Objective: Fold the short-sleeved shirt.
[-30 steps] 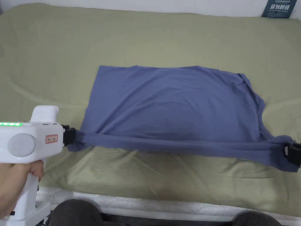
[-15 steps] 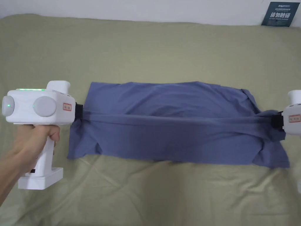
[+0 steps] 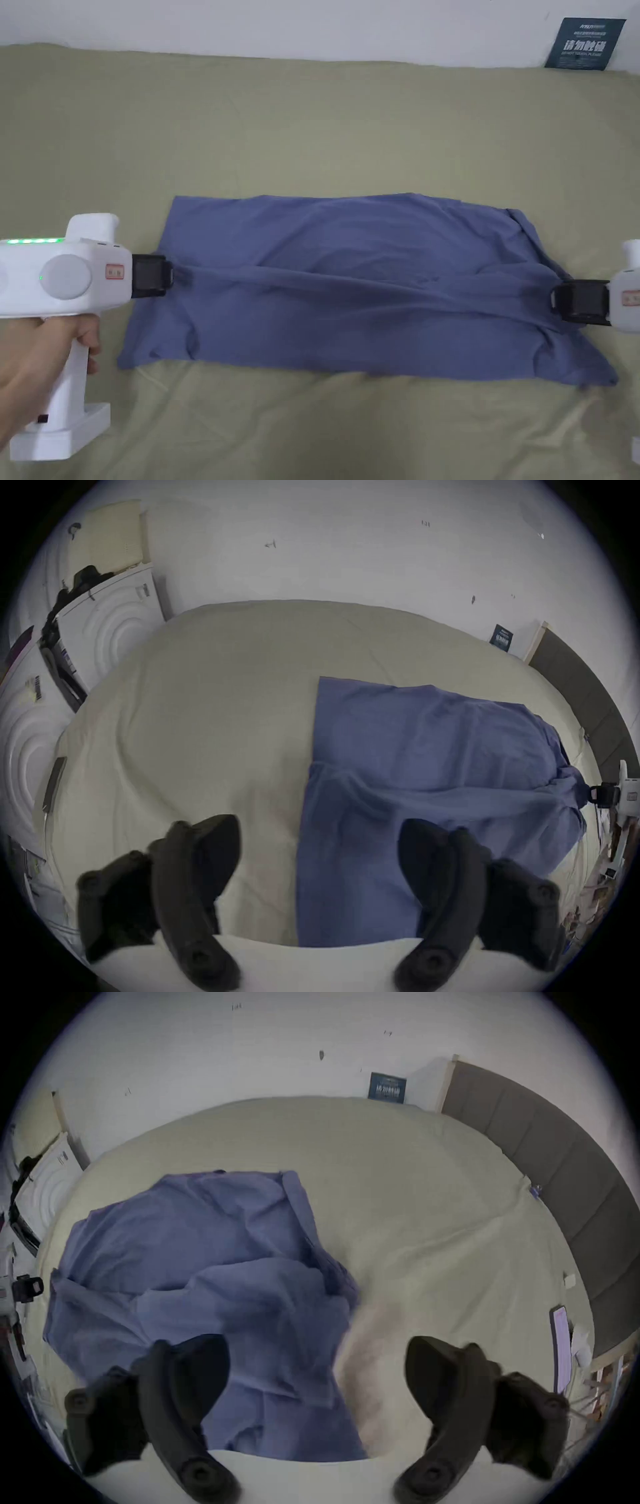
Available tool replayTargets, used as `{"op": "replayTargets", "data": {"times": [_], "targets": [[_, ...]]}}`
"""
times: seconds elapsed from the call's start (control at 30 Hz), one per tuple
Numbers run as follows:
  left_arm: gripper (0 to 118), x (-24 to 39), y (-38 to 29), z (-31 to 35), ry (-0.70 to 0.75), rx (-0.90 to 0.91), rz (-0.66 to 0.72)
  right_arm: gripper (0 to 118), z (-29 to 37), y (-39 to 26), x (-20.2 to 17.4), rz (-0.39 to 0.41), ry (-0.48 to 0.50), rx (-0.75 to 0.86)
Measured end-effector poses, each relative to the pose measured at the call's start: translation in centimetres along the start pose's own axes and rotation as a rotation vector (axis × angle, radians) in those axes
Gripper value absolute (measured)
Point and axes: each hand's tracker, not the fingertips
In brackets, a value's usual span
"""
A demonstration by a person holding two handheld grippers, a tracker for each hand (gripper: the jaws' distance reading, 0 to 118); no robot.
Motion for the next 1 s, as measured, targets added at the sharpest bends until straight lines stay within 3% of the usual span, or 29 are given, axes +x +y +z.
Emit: {"op": "replayTargets", "data": {"times": [0.03,0.07,0.1,0.3,0.33,0.37,0.4,0.43,0.47,0.57,0.6,0.63,0.67,0.7,0.73,0.77,0.8,0.83,0.93,1.0], "targets": [[31,-0.2,-0.8,0.9,0.016,0.009,0.010,70,2.0,-0.9,0.8,-0.003,-0.008,0.037],[0,-0.3,-1.6,1.7,0.025,0.018,0.015,20,2.9,-1.7,1.1,0.002,-0.001,0.046],[0,-0.4,-2.3,2.2,0.015,0.019,0.012,0,3.8,-2.5,1.2,0.002,-0.002,0.057],[0,0.3,-4.5,2.5,-0.067,-0.064,0.004,0,3.5,-6.0,1.7,-0.045,0.006,0.036],[13,0.6,-4.5,2.3,-0.062,-0.071,-0.004,0,3.5,-6.3,1.6,-0.040,0.007,0.031],[67,0.8,-4.5,2.1,-0.057,-0.069,-0.005,0,3.5,-6.6,1.6,-0.039,0.015,0.025],[111,0.8,-4.7,1.5,-0.051,-0.089,-0.007,0,3.4,-6.7,1.6,-0.038,0.027,0.017],[118,0.9,-4.7,0.8,-0.041,-0.107,-0.013,0,3.3,-6.9,1.6,-0.037,0.028,0.019],[111,1.3,-4.3,1.1,-0.028,-0.074,-0.019,0,3.2,-6.9,1.6,-0.026,0.023,0.015],[108,2.1,-5.0,-0.2,0.018,-0.129,-0.071,0,3.2,-7.0,1.2,-0.015,0.021,0.012],[100,2.2,-5.1,-0.3,0.018,-0.137,-0.071,0,3.2,-7.1,1.1,-0.014,0.028,0.007],[81,2.2,-5.1,-0.2,0.022,-0.139,-0.076,0,3.1,-7.2,1.0,-0.013,0.028,0.006],[45,2.2,-5.2,-0.7,0.012,-0.137,-0.079,0,3.1,-7.3,0.9,-0.014,0.028,0.008],[28,2.1,-5.2,-0.4,-0.054,-0.135,-0.065,10,3.4,-7.1,0.9,-0.022,0.024,0.011],[9,2.2,-5.1,-0.1,-0.029,-0.127,-0.059,41,3.4,-7.1,0.8,-0.027,0.024,0.011],[9,2.2,-4.9,0.0,-0.045,-0.122,-0.061,103,3.3,-7.1,0.7,-0.031,0.029,0.004],[9,2.8,-4.9,0.1,-0.038,-0.123,-0.062,116,2.8,-7.0,0.7,-0.035,0.044,-0.022],[9,2.8,-4.9,0.1,-0.032,-0.122,-0.075,108,1.7,-6.7,0.9,-0.031,0.051,-0.045],[9,2.7,-5.0,0.1,-0.034,-0.127,-0.079,107,0.3,-7.9,0.7,-0.027,0.032,-0.057],[9,2.6,-5.0,0.2,-0.037,-0.127,-0.064,91,-0.5,-6.7,0.6,-0.032,0.033,-0.063]]}}
